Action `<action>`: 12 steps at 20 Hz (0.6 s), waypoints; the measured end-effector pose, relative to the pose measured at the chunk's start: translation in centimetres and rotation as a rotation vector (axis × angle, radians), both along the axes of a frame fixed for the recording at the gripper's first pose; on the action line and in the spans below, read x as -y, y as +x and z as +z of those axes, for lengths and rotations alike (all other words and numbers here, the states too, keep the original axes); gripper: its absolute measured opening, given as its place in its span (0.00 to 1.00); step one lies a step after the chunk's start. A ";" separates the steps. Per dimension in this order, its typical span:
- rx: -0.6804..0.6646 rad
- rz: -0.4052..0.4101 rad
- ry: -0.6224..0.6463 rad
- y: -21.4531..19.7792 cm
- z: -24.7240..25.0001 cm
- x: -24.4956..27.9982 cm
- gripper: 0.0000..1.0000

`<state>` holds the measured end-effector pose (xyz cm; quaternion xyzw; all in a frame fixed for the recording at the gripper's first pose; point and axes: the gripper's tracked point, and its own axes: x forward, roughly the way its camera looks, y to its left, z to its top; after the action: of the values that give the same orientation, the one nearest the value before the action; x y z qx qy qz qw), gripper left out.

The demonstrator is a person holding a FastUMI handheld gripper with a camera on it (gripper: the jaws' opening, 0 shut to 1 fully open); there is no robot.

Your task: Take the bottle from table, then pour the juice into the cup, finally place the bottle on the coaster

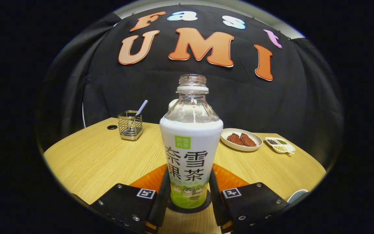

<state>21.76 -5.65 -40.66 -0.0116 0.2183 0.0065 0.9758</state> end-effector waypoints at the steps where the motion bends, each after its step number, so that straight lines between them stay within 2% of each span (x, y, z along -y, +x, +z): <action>1: 0.002 -0.008 0.021 0.0 -0.2 0.3 0.60; 7: -0.019 -0.050 0.126 -0.8 -1.1 0.6 0.72; 9: -0.007 -0.056 0.123 -1.1 -0.6 0.5 0.77; 12: 0.015 -0.056 0.094 -2.1 1.0 0.5 0.90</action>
<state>19.68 -6.16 -39.67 0.0400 0.2107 -0.0105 0.9767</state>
